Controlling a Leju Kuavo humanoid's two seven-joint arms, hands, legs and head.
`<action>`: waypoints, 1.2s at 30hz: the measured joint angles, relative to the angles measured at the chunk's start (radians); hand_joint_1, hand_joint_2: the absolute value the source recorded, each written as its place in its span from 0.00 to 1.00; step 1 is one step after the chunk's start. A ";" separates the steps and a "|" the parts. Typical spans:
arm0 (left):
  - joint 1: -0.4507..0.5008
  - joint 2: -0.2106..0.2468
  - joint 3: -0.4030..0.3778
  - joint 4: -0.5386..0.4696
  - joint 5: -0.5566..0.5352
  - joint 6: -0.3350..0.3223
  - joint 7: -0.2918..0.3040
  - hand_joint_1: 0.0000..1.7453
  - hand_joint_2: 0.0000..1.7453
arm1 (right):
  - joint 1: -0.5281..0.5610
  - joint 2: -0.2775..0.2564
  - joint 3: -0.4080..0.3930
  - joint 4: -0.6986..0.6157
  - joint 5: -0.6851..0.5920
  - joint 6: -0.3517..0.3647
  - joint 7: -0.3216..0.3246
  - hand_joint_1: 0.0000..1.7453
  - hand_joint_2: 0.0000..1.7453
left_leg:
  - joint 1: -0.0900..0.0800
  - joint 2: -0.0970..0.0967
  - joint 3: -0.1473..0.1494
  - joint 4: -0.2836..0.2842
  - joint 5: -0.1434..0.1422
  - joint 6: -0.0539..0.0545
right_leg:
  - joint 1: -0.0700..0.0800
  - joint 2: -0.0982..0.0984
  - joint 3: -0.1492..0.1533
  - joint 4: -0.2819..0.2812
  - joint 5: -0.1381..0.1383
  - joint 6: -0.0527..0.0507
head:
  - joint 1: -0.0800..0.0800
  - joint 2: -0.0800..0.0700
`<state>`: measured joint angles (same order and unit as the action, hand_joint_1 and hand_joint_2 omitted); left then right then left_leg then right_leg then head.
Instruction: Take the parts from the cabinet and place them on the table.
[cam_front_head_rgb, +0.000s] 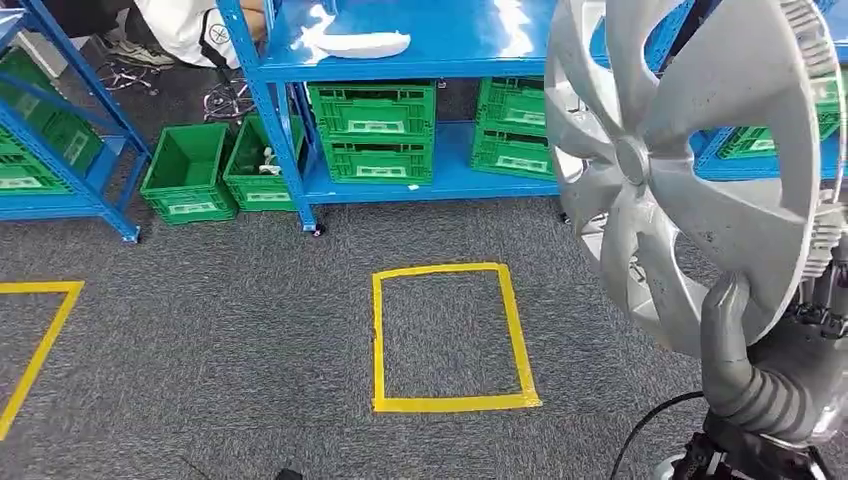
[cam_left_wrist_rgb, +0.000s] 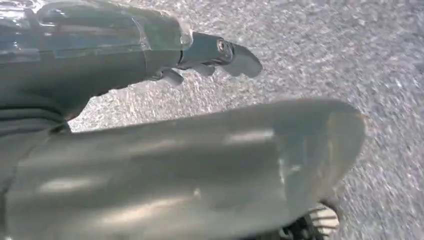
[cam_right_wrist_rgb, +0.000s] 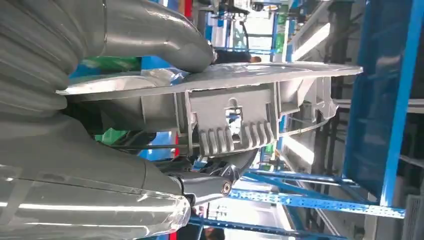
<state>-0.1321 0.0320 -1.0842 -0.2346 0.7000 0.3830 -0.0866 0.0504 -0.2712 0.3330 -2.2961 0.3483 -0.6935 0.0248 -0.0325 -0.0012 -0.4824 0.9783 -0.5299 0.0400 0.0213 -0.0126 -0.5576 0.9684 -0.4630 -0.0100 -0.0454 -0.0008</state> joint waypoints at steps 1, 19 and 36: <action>0.000 0.001 0.000 0.000 0.002 0.002 0.000 0.00 0.00 | 0.001 0.000 0.000 -0.001 0.000 0.000 0.000 1.00 1.00 | 0.016 0.003 0.015 -0.048 -0.002 0.003 | 0.002 0.003 -0.014 0.017 -0.013 0.011 | -0.003 0.000; 0.006 -0.006 0.000 0.001 0.006 0.002 0.013 0.00 0.00 | 0.034 0.005 0.000 0.010 -0.015 0.000 -0.008 1.00 1.00 | 0.018 0.003 -0.042 -0.004 0.012 -0.005 | -0.032 0.016 0.056 -0.002 -0.061 0.035 | 0.015 0.000; 0.006 -0.006 0.000 0.001 0.006 0.002 0.018 0.00 0.00 | 0.034 0.005 0.000 0.010 -0.013 0.000 -0.006 1.00 1.00 | 0.020 0.006 -0.043 -0.005 0.009 -0.023 | -0.031 0.017 0.059 -0.003 -0.064 0.031 | 0.014 0.000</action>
<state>-0.1261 0.0256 -1.0842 -0.2338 0.7061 0.3845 -0.0690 0.0842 -0.2659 0.3330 -2.2858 0.3357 -0.6935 0.0183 -0.0124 0.0043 -0.5251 0.9738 -0.5206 0.0168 -0.0093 0.0045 -0.4984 0.9654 -0.5273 0.0206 -0.0317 -0.0008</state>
